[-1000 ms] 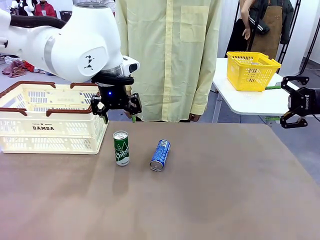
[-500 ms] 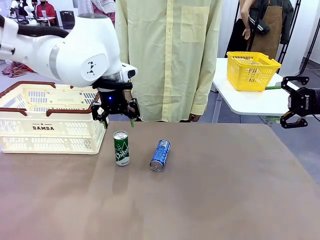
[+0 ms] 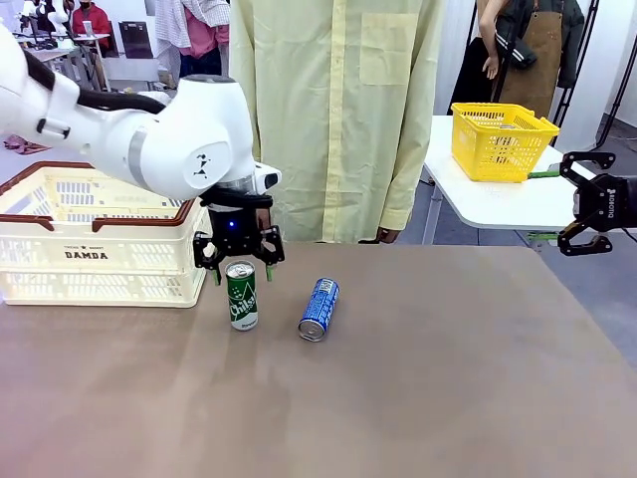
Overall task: Place the drinks into the Shopping basket.
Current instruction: Pick up one drink and place it into the Shopping basket.
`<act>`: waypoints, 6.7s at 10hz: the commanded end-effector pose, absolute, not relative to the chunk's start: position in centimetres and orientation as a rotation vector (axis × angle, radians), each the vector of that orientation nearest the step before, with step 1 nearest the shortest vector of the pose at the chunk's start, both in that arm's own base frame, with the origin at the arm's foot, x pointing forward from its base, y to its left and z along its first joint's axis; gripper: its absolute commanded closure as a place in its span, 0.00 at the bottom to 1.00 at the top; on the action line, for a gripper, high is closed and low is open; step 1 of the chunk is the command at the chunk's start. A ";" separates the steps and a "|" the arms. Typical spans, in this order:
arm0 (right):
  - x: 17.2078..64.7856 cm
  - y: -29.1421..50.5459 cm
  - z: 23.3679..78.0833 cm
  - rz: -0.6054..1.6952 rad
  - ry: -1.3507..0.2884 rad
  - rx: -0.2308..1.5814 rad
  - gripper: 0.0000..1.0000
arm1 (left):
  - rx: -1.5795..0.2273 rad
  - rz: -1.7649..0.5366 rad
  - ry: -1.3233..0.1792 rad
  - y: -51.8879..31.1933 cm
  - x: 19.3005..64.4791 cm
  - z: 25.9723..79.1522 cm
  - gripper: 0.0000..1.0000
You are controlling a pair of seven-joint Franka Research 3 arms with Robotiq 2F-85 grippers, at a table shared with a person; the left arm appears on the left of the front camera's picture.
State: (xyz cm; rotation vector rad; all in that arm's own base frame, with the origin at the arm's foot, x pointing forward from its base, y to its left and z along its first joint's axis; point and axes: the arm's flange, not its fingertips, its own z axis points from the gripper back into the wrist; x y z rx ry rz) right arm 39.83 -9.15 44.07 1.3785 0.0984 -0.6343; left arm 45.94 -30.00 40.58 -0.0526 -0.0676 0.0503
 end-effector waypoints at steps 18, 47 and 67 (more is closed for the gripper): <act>39.8 -9.4 44.4 -0.624 0.107 1.374 0.00 | -0.022 -0.086 -0.047 -30.0 47.1 43.8 1.00; 39.8 -9.4 44.4 -0.624 0.107 1.374 0.00 | -0.056 0.116 -0.138 -2.9 57.6 44.9 1.00; 39.8 -9.4 44.4 -0.624 0.107 1.374 0.00 | -0.777 -0.457 -0.212 -2.7 41.8 62.9 0.00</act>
